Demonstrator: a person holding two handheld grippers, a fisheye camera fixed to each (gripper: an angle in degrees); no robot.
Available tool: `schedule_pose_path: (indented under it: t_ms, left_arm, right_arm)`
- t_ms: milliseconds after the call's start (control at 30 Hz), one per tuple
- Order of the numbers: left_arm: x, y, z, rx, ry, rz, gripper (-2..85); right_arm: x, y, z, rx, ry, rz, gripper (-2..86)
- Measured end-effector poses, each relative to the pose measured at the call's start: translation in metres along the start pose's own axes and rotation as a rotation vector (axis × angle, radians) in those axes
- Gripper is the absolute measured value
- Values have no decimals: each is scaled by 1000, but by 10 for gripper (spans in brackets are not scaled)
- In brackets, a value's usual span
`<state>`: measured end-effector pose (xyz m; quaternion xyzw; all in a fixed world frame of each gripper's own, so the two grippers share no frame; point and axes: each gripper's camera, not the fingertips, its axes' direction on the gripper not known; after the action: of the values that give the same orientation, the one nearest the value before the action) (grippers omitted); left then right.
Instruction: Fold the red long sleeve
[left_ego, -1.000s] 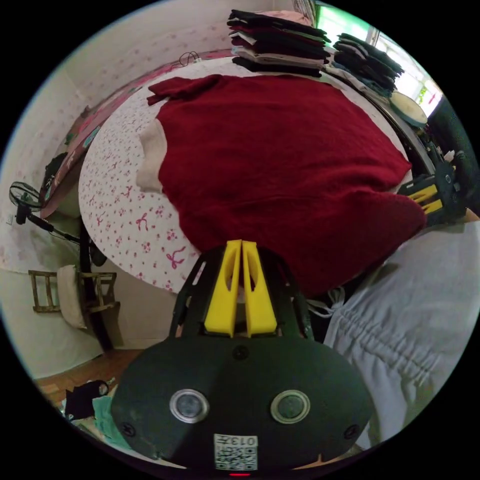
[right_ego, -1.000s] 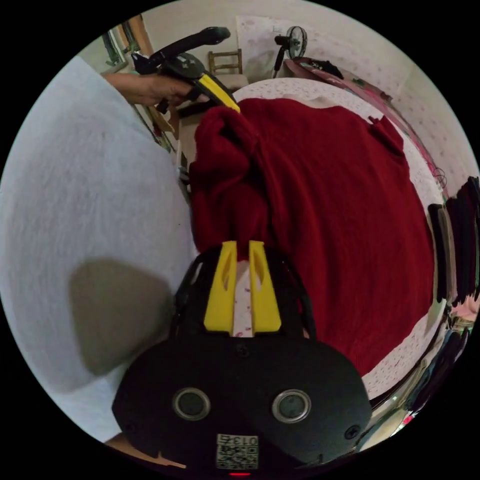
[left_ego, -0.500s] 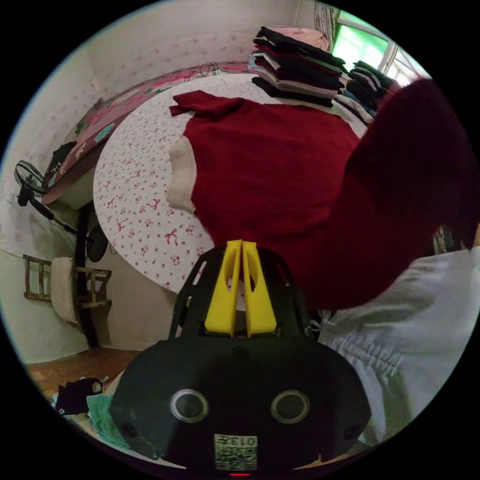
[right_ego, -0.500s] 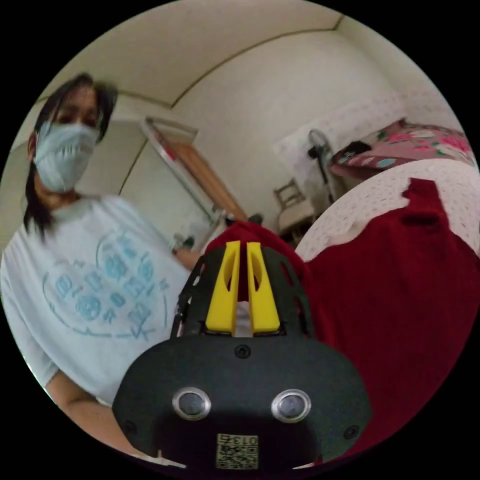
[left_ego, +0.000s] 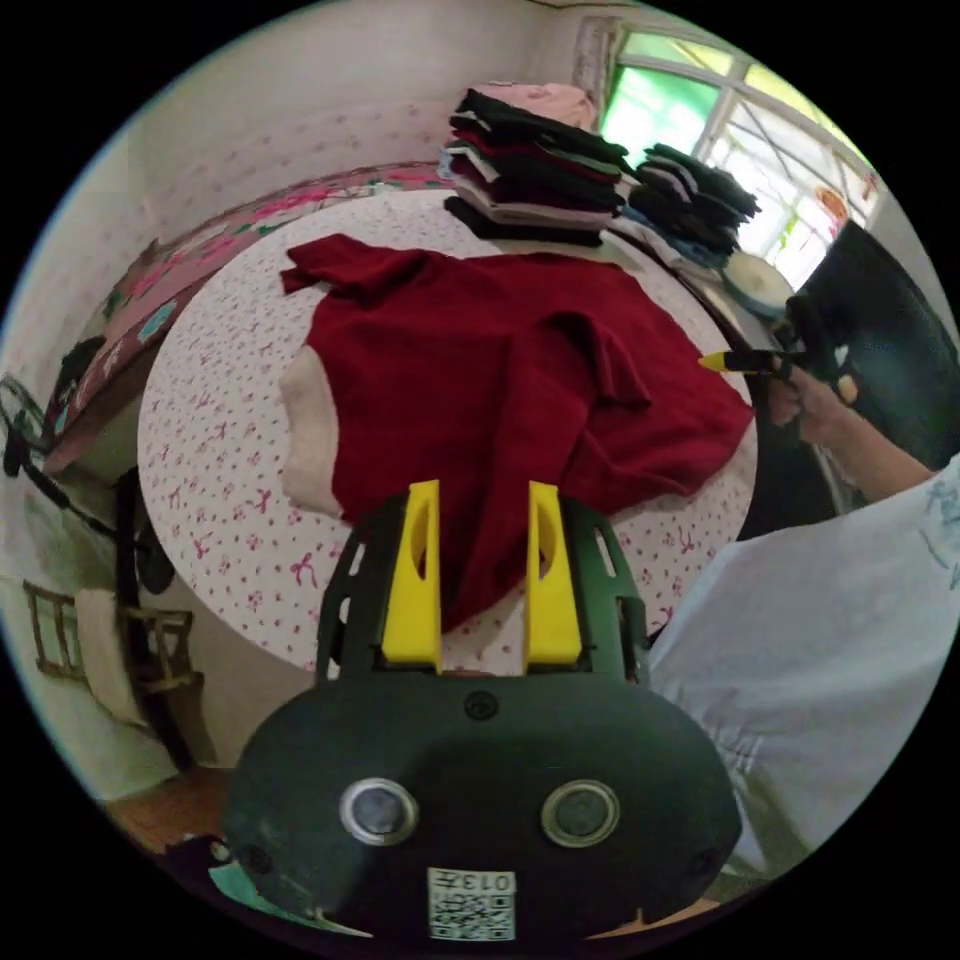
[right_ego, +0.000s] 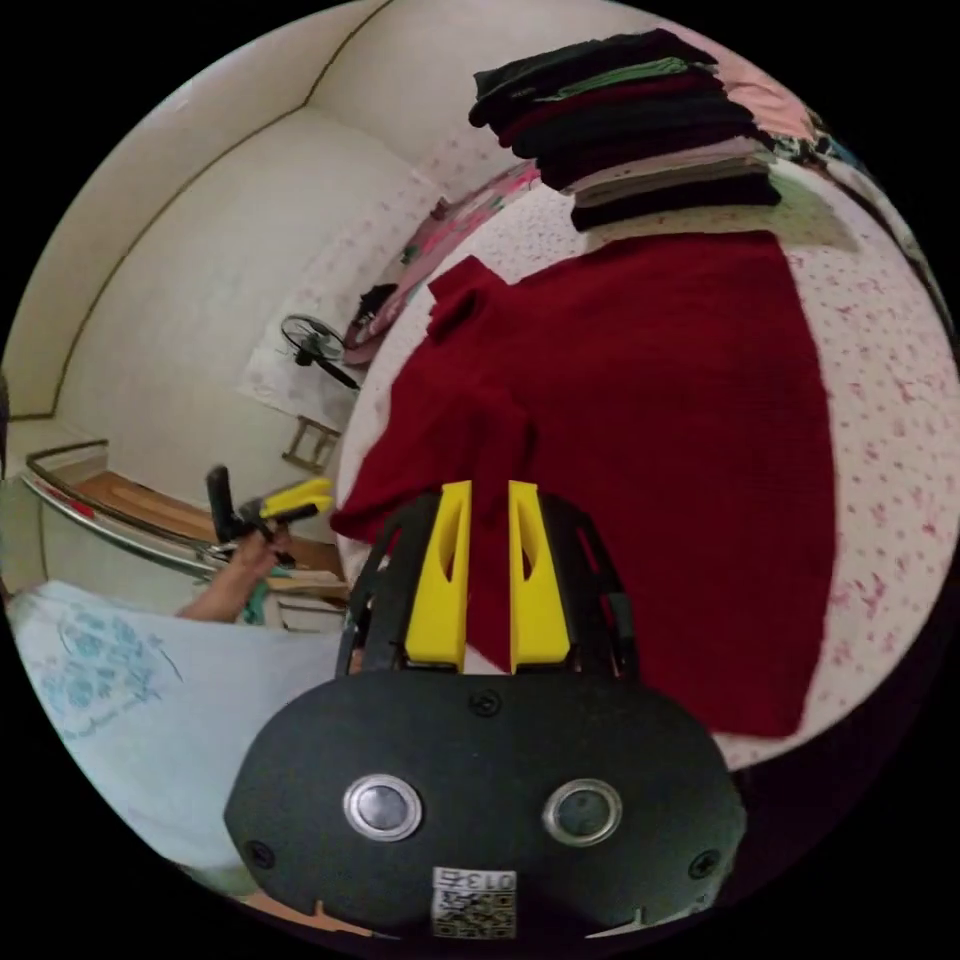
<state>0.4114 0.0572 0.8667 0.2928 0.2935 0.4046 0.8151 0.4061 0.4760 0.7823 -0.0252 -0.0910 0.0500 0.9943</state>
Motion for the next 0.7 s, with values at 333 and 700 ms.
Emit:
schedule_pose_path:
  t_ms: [333, 700]
  left_arm:
    - [-9, -50, 47, -153, 38, 22, 22]
    - [-39, -66, -34, 90, 22, -6, 15]
  right_arm:
    - [53, 112, -60, 100, 343, 337, 91]
    - [66, 113, -80, 136, 313, 326, 6]
